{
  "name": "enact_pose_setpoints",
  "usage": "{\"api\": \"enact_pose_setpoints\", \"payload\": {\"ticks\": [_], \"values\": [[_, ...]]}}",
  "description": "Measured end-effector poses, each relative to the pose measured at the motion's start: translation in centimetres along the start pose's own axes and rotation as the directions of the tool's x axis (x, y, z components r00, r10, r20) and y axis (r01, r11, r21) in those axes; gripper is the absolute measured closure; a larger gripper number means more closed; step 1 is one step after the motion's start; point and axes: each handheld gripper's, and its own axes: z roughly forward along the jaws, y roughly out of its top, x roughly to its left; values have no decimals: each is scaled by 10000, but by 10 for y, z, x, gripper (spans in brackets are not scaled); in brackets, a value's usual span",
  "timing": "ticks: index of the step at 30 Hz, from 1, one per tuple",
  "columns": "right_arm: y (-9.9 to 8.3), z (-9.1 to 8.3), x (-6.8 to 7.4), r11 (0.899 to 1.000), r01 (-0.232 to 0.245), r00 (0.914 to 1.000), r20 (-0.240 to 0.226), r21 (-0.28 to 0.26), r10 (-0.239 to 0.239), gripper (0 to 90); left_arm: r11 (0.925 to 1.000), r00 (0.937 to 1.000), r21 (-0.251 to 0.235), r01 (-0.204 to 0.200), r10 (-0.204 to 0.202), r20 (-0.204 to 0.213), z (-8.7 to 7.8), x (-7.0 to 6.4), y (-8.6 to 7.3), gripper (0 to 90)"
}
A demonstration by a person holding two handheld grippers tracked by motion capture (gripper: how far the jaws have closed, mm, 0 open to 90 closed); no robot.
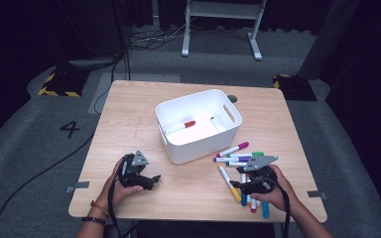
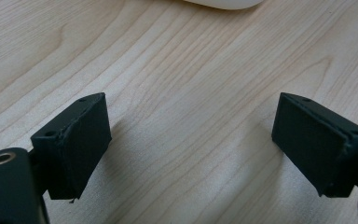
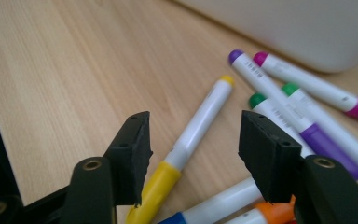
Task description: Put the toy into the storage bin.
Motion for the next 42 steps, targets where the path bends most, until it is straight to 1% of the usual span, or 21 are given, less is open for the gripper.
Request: {"api": "enact_pose_setpoints", "payload": {"ticks": [3, 7, 11, 12, 15, 17, 22, 23, 24, 25, 26, 27, 28, 29, 32, 33, 35, 37, 38, 39, 42], "values": [[-9, 9, 5, 9993, -51, 9998, -213, 382, 59, 493, 10000, 10000, 0, 0, 0, -4, 0, 0, 0, 117], [-15, 15, 6, 9989, -160, 9990, -418, 440, 179, 505, 10000, 10000, -1, 4, -4, -3, 0, 0, 0, 117], [-21, 20, 6, 9979, -221, 9970, -729, 609, 265, 565, 10000, 10000, -2, 4, -4, -6, 0, 0, 0, 117], [-24, 22, 6, 9960, -299, 9966, -736, 836, 361, 581, 10000, 10000, -2, 2, -2, -6, 0, 0, 0, 117], [-26, 24, 7, 9959, -386, 9958, -802, 814, 452, 586, 10000, 10000, -2, 3, -3, -7, 0, 0, 0, 117], [-27, 27, 6, 9958, -166, 9971, -730, 900, 232, 599, 10000, 10000, -1, 1, -1, -4, 0, 0, 0, 117], [-27, 28, 10, 9962, -307, 9972, -656, 811, 361, 646, 10000, 10000, 0, 0, 0, -3, 0, 0, 0, 117], [-27, 29, 10, 9969, -196, 9980, -588, 757, 241, 658, 10000, 10000, -2, 2, -2, -5, 0, 0, 0, 117], [-26, 29, 13, 9964, -355, 9979, -504, 775, 395, 677, 10000, 10000, -1, -1, 1, -5, 0, 0, 0, 117], [-26, 30, 14, 9971, -256, 9986, -451, 712, 289, 694, 10000, 10000, 1, 6, -6, -7, 0, 0, 0, 117], [-26, 30, 17, 9964, -432, 9985, -297, 734, 455, 706, 10000, 10000, -2, 2, -2, -5, 0, 0, 0, 117], [-26, 30, 17, 9971, -155, 9995, -265, 743, 175, 717, 10000, 10000, -1, 4, -4, -5, 0, 0, 0, 117], [-25, 30, 17, 9973, -112, 9997, -219, 727, 129, 729, 10000, 10000, -2, 1, -1, -6, 0, 0, 0, 117], [-25, 31, 16, 9973, 17, 9999, -171, 727, -4, 731, 10000, 10000, -3, 3, -3, -4, 0, 0, 0, 117], [-25, 30, 17, 9966, -74, 9999, -140, 827, 86, 732, 10000, 10000, -1, -1, 1, -6, 0, 0, 0, 117], [-24, 31, 18, 9969, -271, 9993, -255, 745, 290, 732, 10000, 10000, -1, 2, -2, -5, 0, 0, 0, 117], [-24, 31, 17, 9969, 126, 9997, -224, 778, -109, 732, 10000, 10000, -2, 2, -2, -6, 0, 0, 0, 117], [-23, 31, 17, 9959, 263, 9996, -135, 869, -253, 733, 10000, 10000, 0, 0, 0, -5, 0, 0, 0, 117], [-22, 32, 20, 9971, -9, 9999, -160, 758, 21, 733, 10000, 10000, -2, 3, -3, -6, 0, 0, 0, 117], [-22, 32, 21, 9970, -26, 10000, -92, 773, 33, 734, 10000, 10000, 0, 0, 0, -3, 0, 0, 0, 117], [-21, 30, 20, 9970, 213, 9997, -104, 744, -206, 734, 10000, 10000, -2, 3, -3, -3, 0, 0, 0, 117]]}}
